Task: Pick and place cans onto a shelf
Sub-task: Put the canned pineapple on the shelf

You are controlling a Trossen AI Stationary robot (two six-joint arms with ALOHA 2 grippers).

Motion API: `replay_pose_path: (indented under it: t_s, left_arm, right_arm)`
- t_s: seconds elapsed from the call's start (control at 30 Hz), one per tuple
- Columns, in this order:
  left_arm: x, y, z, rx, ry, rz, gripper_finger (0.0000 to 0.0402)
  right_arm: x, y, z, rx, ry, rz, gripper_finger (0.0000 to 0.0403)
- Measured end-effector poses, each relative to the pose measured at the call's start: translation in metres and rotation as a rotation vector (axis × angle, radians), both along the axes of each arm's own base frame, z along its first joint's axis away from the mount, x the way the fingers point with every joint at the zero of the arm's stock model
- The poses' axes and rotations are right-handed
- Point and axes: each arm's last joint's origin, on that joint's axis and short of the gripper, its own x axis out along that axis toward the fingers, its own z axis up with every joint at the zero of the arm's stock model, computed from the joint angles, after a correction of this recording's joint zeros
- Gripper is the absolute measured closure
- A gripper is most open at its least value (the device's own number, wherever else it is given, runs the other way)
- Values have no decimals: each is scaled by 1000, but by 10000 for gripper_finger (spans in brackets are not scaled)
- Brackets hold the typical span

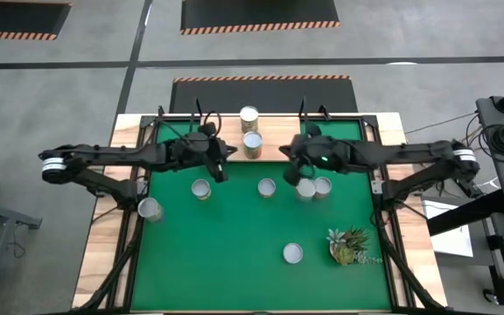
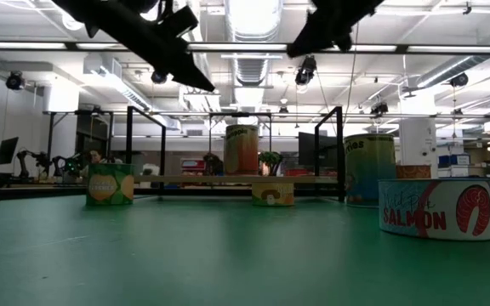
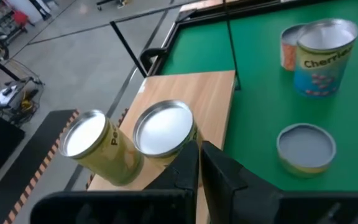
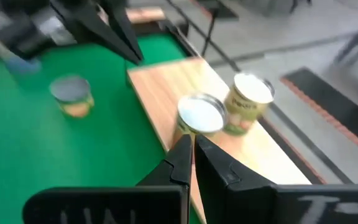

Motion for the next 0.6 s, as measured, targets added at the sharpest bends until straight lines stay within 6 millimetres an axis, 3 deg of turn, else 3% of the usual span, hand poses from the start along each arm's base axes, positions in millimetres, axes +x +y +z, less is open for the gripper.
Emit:
replay_pose_path:
  t_s: [0.27, 0.6]
  left_arm:
    - [8, 11, -8, 51, 16, 6, 402]
    - [25, 31, -28, 77, 15, 36, 402]
  right_arm:
    - [34, -47, -12, 73, 168, 64, 394]
    - [40, -100, -36, 148, 228, 140, 394]
